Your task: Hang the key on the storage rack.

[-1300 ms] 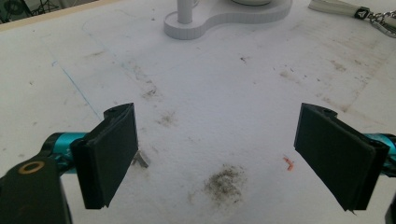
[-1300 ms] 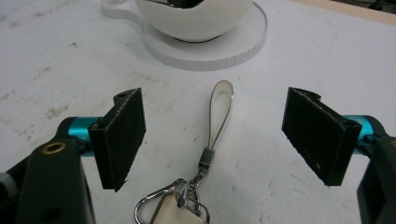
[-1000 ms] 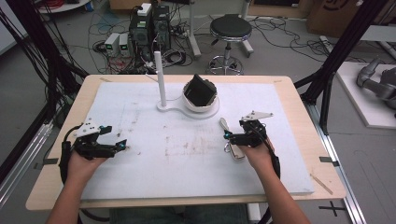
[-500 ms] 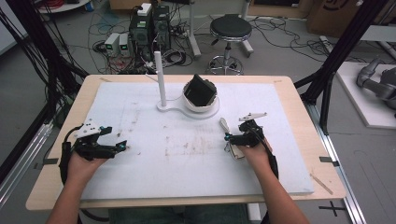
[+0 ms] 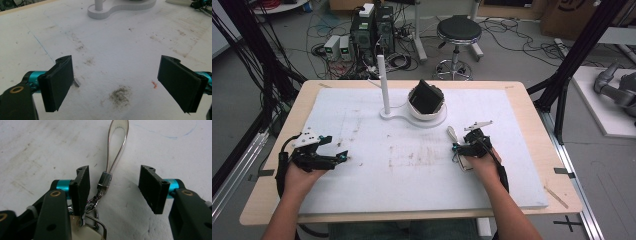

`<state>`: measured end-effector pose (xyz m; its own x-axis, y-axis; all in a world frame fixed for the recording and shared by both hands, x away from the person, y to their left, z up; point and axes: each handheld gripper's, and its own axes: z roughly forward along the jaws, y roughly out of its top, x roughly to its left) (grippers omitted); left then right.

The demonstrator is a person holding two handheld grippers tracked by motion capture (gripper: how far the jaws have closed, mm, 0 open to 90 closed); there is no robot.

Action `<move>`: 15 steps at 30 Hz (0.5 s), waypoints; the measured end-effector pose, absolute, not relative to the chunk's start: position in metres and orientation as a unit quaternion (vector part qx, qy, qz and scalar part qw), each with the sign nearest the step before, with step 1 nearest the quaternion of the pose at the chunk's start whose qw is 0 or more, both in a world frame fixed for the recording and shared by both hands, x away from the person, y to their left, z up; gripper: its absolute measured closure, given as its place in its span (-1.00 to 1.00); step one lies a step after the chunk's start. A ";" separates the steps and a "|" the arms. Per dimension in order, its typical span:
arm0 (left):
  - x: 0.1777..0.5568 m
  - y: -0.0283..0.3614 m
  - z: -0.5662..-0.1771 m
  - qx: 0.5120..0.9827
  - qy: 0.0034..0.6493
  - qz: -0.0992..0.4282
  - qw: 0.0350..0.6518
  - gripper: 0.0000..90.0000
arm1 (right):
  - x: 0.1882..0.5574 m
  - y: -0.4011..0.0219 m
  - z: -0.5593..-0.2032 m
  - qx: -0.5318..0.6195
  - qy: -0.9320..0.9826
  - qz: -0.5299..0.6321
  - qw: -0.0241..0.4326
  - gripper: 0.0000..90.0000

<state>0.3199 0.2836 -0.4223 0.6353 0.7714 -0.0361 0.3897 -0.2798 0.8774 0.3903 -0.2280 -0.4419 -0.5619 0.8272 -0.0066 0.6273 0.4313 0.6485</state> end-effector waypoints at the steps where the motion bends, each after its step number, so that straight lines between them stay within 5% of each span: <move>1: 0.320 0.284 -0.422 0.775 0.374 0.203 0.468 -0.70 | 0.390 -0.228 -0.442 0.438 0.830 0.303 0.166 0.04; 6: 0.320 0.283 -0.422 0.775 0.373 0.203 0.468 -0.70 | 0.389 -0.227 -0.441 0.438 0.830 0.301 0.169 0.19; 7: 0.320 0.283 -0.422 0.774 0.374 0.203 0.468 -0.70 | 0.389 -0.226 -0.441 0.430 0.835 0.302 0.165 0.35; 15: 0.319 0.283 -0.421 0.776 0.372 0.204 0.467 -0.70 | 0.384 -0.219 -0.440 0.403 0.848 0.298 0.174 0.78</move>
<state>0.3194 0.2827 -0.4214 0.6399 0.7678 -0.0309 0.3871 -0.2873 0.8761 0.3837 -0.2189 -0.4404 -0.6145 0.7870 -0.0543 0.5804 0.4977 0.6446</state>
